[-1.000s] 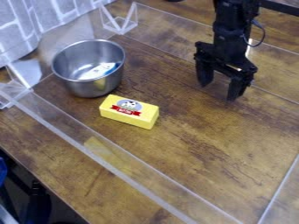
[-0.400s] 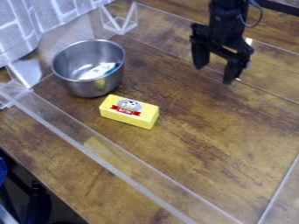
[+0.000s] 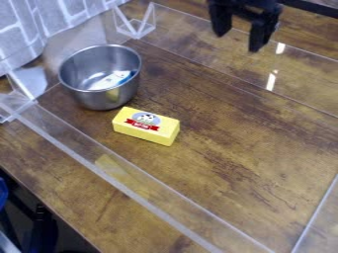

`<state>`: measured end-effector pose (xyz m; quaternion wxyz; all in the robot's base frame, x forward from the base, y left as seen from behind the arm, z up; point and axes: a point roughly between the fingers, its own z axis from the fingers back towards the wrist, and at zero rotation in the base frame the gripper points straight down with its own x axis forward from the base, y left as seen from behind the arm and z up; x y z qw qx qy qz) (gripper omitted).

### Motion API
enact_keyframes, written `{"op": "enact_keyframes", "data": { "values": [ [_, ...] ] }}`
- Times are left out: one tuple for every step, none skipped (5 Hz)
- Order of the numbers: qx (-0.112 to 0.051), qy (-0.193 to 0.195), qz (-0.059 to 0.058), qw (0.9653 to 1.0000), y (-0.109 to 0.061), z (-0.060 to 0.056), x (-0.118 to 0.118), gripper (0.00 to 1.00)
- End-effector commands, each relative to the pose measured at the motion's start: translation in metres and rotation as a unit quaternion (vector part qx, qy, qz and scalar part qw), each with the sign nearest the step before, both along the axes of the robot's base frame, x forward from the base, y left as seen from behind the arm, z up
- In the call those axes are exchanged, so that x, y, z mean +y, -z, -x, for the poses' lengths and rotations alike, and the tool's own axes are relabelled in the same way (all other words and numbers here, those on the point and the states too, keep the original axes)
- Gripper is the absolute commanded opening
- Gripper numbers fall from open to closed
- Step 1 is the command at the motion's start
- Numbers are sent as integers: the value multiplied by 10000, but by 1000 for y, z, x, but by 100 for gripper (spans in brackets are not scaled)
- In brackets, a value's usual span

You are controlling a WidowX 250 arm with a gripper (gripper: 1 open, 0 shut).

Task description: Put the white object in the silver pot

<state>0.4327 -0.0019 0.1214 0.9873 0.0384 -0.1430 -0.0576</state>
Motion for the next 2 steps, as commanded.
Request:
{"op": "enact_keyframes", "data": {
  "values": [
    [-421, 167, 79, 9989, -17, -12, -14, 100],
    [-396, 255, 141, 9988, -4, -14, -21, 100]
  ]
}}
